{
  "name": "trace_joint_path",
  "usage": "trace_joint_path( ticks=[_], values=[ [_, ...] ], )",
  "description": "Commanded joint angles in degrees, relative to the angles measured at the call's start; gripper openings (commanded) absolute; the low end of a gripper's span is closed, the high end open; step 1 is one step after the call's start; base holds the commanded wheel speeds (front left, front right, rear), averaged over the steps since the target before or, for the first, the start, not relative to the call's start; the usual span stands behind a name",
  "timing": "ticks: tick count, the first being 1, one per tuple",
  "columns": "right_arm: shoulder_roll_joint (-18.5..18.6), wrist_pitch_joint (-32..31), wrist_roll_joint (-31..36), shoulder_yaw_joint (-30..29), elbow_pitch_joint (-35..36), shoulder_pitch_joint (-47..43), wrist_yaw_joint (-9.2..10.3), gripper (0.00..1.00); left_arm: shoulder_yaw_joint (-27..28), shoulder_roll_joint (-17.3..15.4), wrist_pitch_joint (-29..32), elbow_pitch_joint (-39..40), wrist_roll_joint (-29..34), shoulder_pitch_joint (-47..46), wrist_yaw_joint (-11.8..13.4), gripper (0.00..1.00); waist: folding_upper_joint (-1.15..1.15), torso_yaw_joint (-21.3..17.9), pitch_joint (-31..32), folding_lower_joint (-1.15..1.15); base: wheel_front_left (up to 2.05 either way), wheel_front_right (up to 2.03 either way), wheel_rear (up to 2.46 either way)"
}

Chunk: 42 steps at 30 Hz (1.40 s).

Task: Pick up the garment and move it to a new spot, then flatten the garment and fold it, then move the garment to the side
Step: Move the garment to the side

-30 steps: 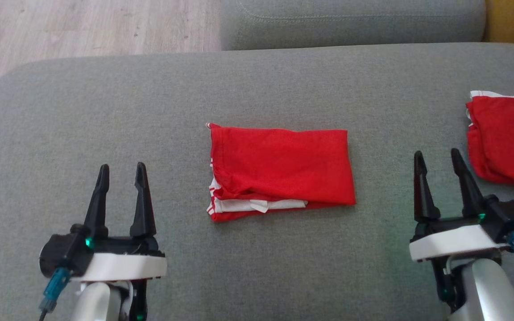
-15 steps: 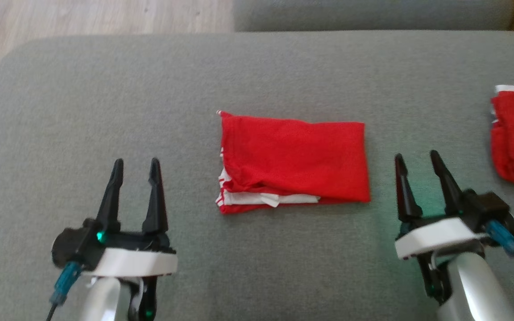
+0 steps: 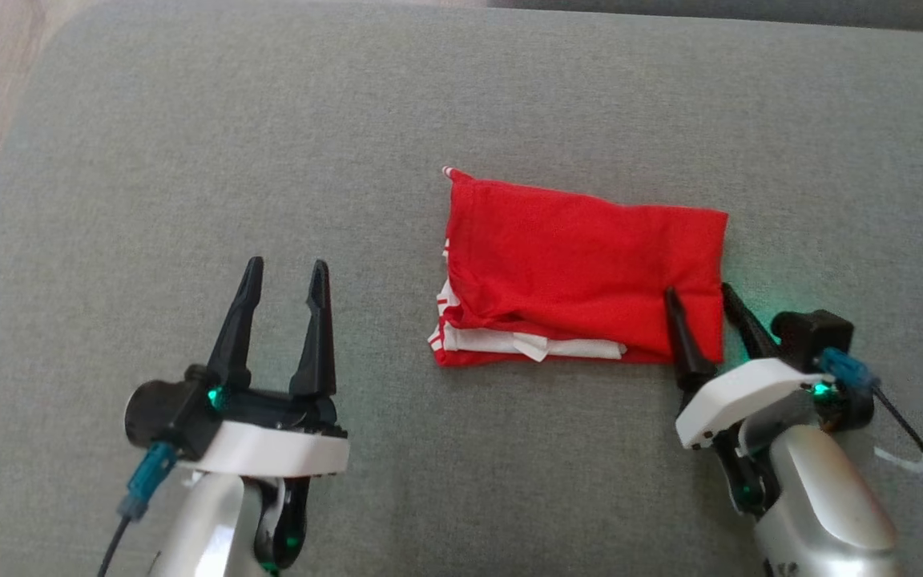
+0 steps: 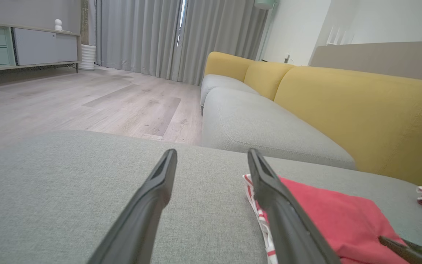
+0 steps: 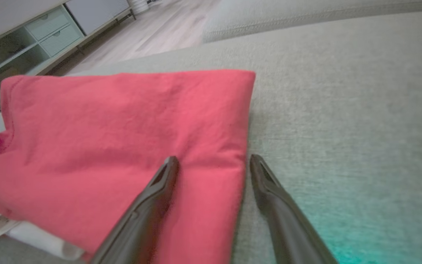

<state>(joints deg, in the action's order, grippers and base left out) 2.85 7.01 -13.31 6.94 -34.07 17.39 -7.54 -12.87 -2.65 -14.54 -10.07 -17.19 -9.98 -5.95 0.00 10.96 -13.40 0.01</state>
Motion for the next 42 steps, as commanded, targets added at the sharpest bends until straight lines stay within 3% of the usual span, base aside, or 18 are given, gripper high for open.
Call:
trace_joint_path(
  ticks=[1,3,4,5,6,10,16,21,26,31,38,42],
  values=[
    [0.0,-0.3,-0.7,2.1,-0.1,2.0,0.05,1.0,1.4,-0.2,-0.5,1.9,-0.9,-2.3,0.3,1.0,0.0,0.3,-0.2,-0.01,0.0,0.0,0.0],
    [0.0,-0.6,-0.8,2.6,-2.2,2.7,0.05,1.0,1.0,-0.2,-0.5,1.8,-1.0,-2.5,0.1,1.0,0.0,0.6,-0.2,-0.01,0.0,0.0,0.0],
    [0.0,-0.7,-0.8,2.8,-3.2,3.1,0.05,0.92,0.8,-0.2,-0.5,1.8,-0.9,-2.6,0.0,1.0,0.0,0.6,-0.2,-0.01,0.0,0.0,0.0],
    [0.0,-0.5,-0.8,3.0,-3.9,3.4,0.05,0.4,0.7,-0.2,-0.5,1.7,-0.8,-2.7,0.0,1.0,0.0,0.7,-0.2,-0.01,0.0,0.0,0.0],
    [0.0,-0.2,-0.6,3.2,-4.5,3.8,0.05,0.0,0.6,-0.2,-0.5,1.7,-0.7,-2.8,0.0,1.0,0.0,0.6,-0.2,-0.01,0.0,0.0,0.0],
    [0.0,1.3,0.7,3.6,-5.9,5.1,0.05,0.0,0.4,-0.2,-0.5,1.8,-0.3,-3.0,-0.1,1.0,0.0,0.1,0.0,-0.01,0.0,0.0,0.0],
    [0.2,4.8,8.4,3.1,-6.4,8.2,0.05,0.0,0.6,-0.2,-0.5,2.4,0.2,-2.9,-0.2,1.0,0.0,-3.5,1.5,-0.01,0.0,0.0,0.0],
    [2.8,5.5,12.9,3.6,-3.9,9.7,0.05,0.0,0.0,-0.2,-0.5,3.2,0.5,-3.4,-0.1,1.0,0.0,-7.7,2.7,-0.01,0.0,0.0,0.0],
    [7.8,3.9,14.1,6.6,0.5,11.5,0.05,0.0,-1.7,-0.2,-0.5,4.0,0.4,-4.8,0.1,1.0,0.0,-12.9,2.7,-0.01,0.0,0.0,0.0],
    [15.5,0.7,12.5,9.7,5.0,13.9,0.05,0.0,-3.6,-0.2,-0.5,4.9,0.5,-7.1,0.4,1.0,0.0,-17.7,1.2,-0.01,0.0,0.0,0.0],
    [25.0,-2.4,8.9,6.9,7.3,17.3,0.05,0.0,-5.3,-0.2,-0.5,5.9,1.6,-10.1,0.1,1.0,0.0,-22.1,-2.5,-0.01,0.0,0.0,0.0],
    [28.4,-3.0,8.2,3.2,5.5,18.8,0.05,0.0,-5.1,-0.2,-0.5,6.0,2.6,-11.2,-0.3,1.0,0.0,-23.0,-4.9,-0.01,0.0,0.0,0.0]
  ],
)
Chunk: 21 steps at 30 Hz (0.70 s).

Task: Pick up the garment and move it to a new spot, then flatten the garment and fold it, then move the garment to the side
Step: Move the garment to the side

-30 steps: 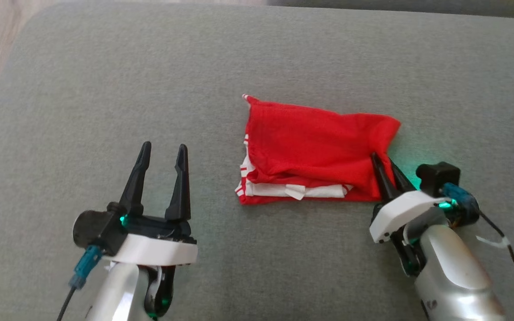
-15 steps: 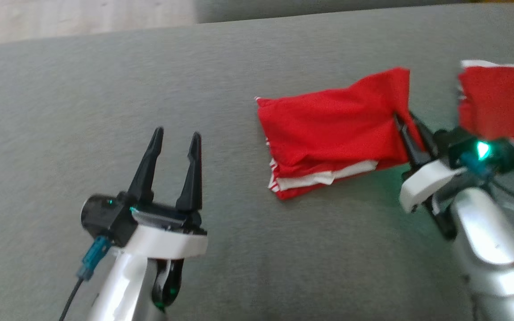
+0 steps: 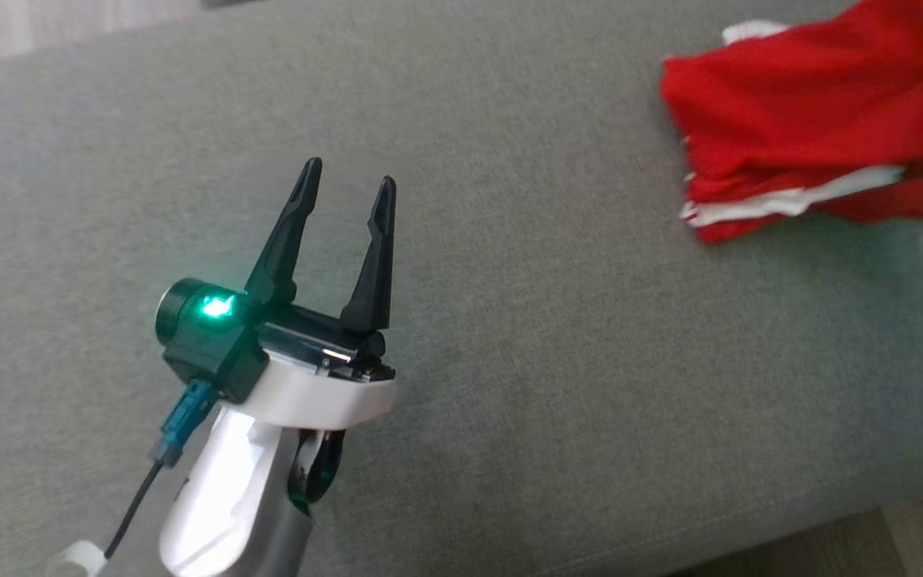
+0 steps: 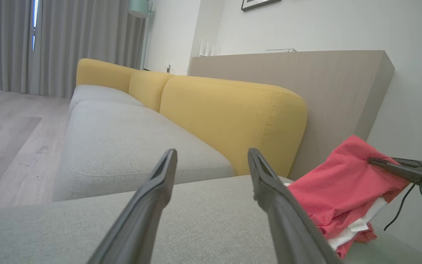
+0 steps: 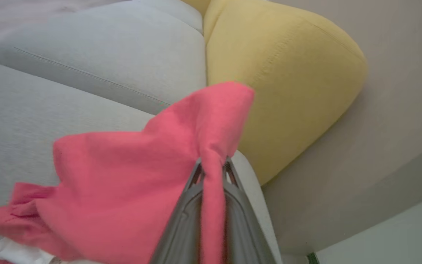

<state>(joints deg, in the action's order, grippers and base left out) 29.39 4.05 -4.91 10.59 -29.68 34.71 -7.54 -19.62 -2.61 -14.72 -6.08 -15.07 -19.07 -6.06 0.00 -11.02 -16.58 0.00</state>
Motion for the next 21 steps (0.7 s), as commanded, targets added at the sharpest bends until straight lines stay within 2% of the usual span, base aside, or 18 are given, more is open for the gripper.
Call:
trace_joint_path(
  ticks=[1,6,17,18,19,20,21],
  values=[
    [2.3,-0.1,-0.3,-1.5,0.3,1.7,0.05,0.0,1.7,-0.3,-0.3,2.0,0.6,-2.3,-0.3,1.0,0.0,-1.1,-2.3,0.0,0.0,0.0,0.0],
    [3.2,-0.2,0.6,-6.0,-3.1,2.4,0.05,0.0,1.9,-0.3,-0.3,1.5,1.1,-3.2,-0.8,1.0,0.0,-0.8,-4.7,0.0,0.0,0.0,0.0],
    [2.0,0.8,2.8,-12.3,-8.1,3.7,0.05,0.0,2.7,-0.3,-0.3,1.1,1.5,-4.8,-1.2,1.0,0.0,1.2,-7.9,0.0,0.0,0.0,0.0],
    [1.9,0.8,3.1,-12.7,-8.4,3.7,0.05,0.24,2.9,-0.3,-0.3,1.1,1.5,-4.8,-1.3,1.0,0.0,1.4,-8.0,0.0,0.0,0.0,0.0],
    [1.7,1.1,3.5,-13.1,-8.6,3.8,0.05,0.93,3.1,-0.3,-0.3,1.0,1.5,-4.9,-1.3,1.0,0.0,1.5,-8.1,0.0,0.0,0.0,0.0],
    [1.5,1.4,3.7,-13.7,-8.9,3.9,0.05,1.0,3.4,-0.3,-0.3,1.0,1.6,-4.9,-1.3,1.0,0.0,1.7,-8.1,0.0,0.0,0.0,0.0],
    [1.1,1.5,3.8,-14.2,-9.1,4.0,0.05,1.0,3.5,-0.3,-0.3,1.0,1.6,-4.9,-1.3,1.0,0.0,1.8,-8.1,0.0,0.0,0.0,0.0]
  ],
)
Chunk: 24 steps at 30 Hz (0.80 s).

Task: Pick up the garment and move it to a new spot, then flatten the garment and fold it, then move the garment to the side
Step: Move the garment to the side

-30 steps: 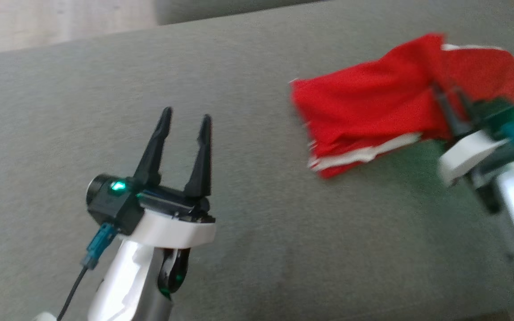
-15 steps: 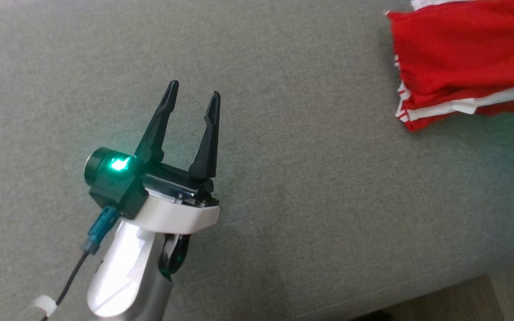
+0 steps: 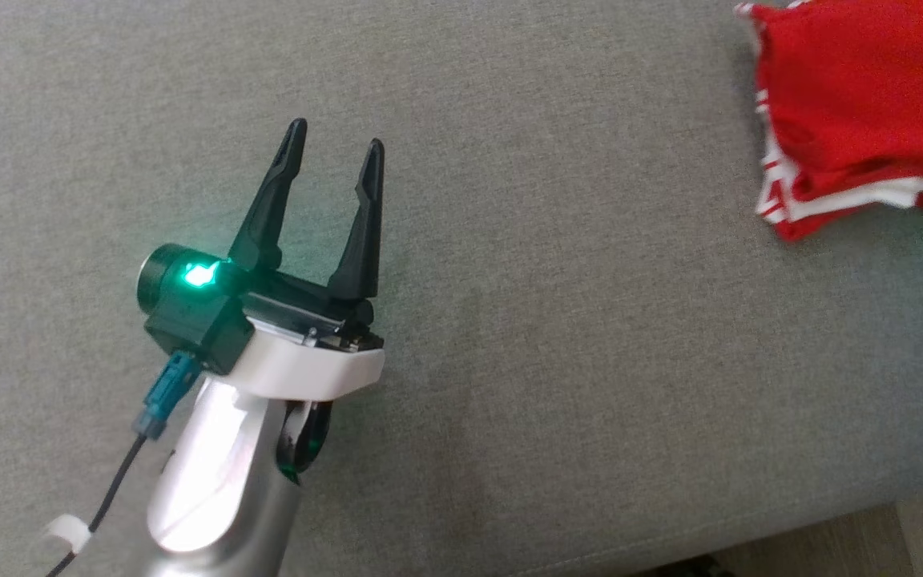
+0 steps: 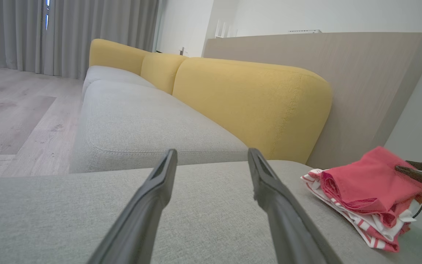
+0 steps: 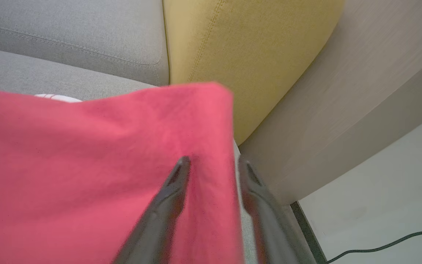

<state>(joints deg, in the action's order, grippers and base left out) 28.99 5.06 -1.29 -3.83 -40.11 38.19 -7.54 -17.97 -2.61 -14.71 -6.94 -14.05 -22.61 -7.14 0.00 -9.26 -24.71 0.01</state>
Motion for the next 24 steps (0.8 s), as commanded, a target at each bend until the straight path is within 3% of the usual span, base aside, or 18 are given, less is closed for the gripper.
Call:
trace_joint_path(
  ticks=[1,12,19,24],
  values=[
    [1.2,0.7,0.4,-0.2,1.2,0.6,0.05,1.0,2.0,-0.3,-0.3,1.8,0.6,-1.3,-0.3,1.0,0.0,0.1,0.1,-0.01,0.0,0.0,0.0],
    [-2.4,2.0,0.6,1.7,5.3,0.5,0.05,1.0,5.3,-0.3,-0.3,1.7,-0.4,1.6,-0.3,1.0,0.0,0.4,6.8,-0.01,0.0,0.0,0.0],
    [-5.9,1.6,-3.8,5.6,14.4,-1.1,0.05,1.0,8.3,-0.3,-0.3,1.9,-1.7,4.9,0.4,1.0,0.0,1.7,12.8,-0.01,0.0,0.0,0.0],
    [-10.7,0.4,-8.2,6.1,23.0,-4.5,0.05,1.0,10.3,-0.3,-0.3,2.6,-2.5,7.9,0.9,1.0,0.0,3.2,16.1,-0.01,0.0,0.0,0.0]
  ],
)
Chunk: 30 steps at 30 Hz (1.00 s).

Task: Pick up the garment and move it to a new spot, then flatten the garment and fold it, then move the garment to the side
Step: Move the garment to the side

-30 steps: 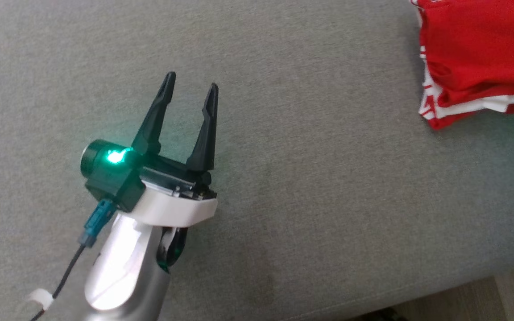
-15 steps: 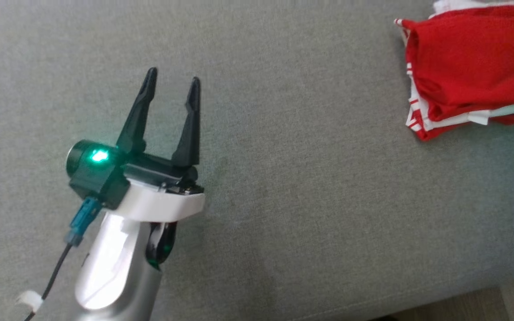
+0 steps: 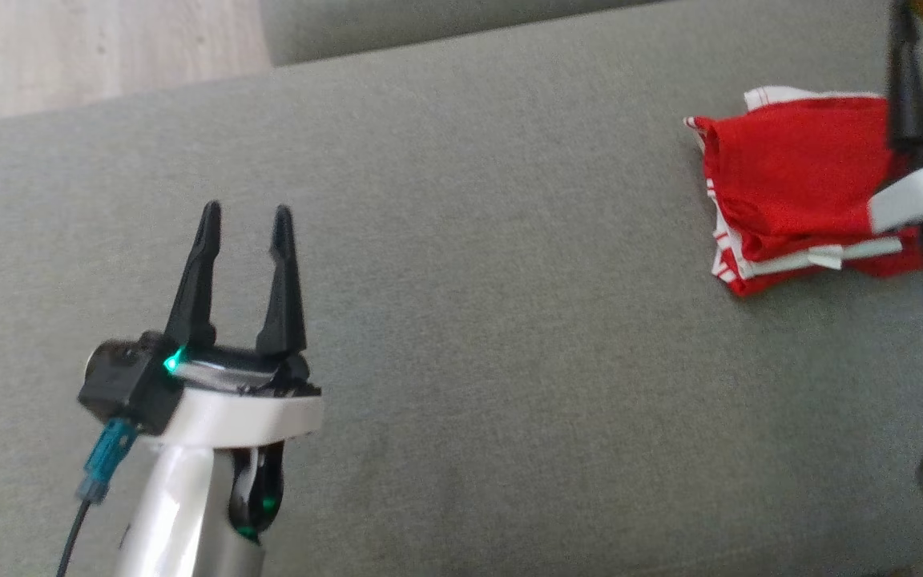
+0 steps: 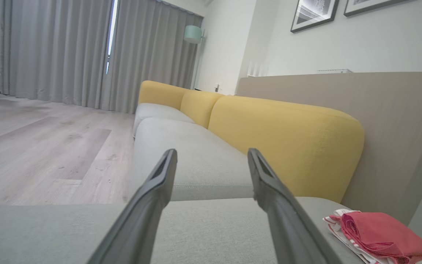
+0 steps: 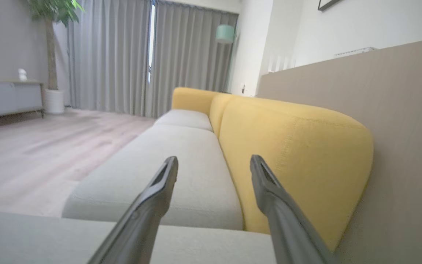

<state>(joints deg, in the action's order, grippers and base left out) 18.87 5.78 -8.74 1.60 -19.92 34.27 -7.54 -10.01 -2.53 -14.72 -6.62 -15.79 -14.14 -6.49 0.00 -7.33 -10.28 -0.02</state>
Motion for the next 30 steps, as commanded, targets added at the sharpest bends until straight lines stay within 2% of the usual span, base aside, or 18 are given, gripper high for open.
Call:
trace_joint_path(
  ticks=[1,8,13,16,23,30],
  values=[
    [-1.7,-0.6,-1.5,0.6,4.6,-1.4,0.05,1.0,2.7,-0.3,-0.3,2.2,-1.0,0.1,0.3,1.0,0.0,1.7,2.3,0.02,0.0,0.0,0.0],
    [-10.2,-1.6,-2.8,1.1,13.6,-9.2,0.05,1.0,5.1,-0.3,-0.3,2.7,-1.0,3.7,1.1,1.0,0.0,4.3,5.4,0.02,0.0,0.0,0.0],
    [-13.8,0.4,-2.4,0.4,14.4,-14.8,0.05,1.0,5.1,-0.3,-0.3,3.0,-2.4,6.2,1.2,1.0,0.0,5.7,6.9,0.02,0.0,0.0,0.0],
    [-15.3,4.6,-1.5,0.2,12.6,-20.4,0.05,1.0,4.9,-0.3,-0.3,2.5,-4.5,8.4,0.9,1.0,0.0,7.0,7.9,0.02,0.0,0.0,0.0],
    [-16.0,8.7,-3.9,-0.9,8.5,-27.2,0.05,1.0,4.8,-0.3,-0.3,0.0,-5.2,10.6,0.7,1.0,0.0,8.6,9.1,0.02,0.0,0.0,0.0],
    [-16.0,9.2,-3.9,0.6,6.7,-28.3,0.05,1.0,5.4,-0.3,-0.3,0.2,-3.4,11.8,1.0,1.0,0.0,8.9,9.7,0.02,0.0,0.0,0.0]
  ],
)
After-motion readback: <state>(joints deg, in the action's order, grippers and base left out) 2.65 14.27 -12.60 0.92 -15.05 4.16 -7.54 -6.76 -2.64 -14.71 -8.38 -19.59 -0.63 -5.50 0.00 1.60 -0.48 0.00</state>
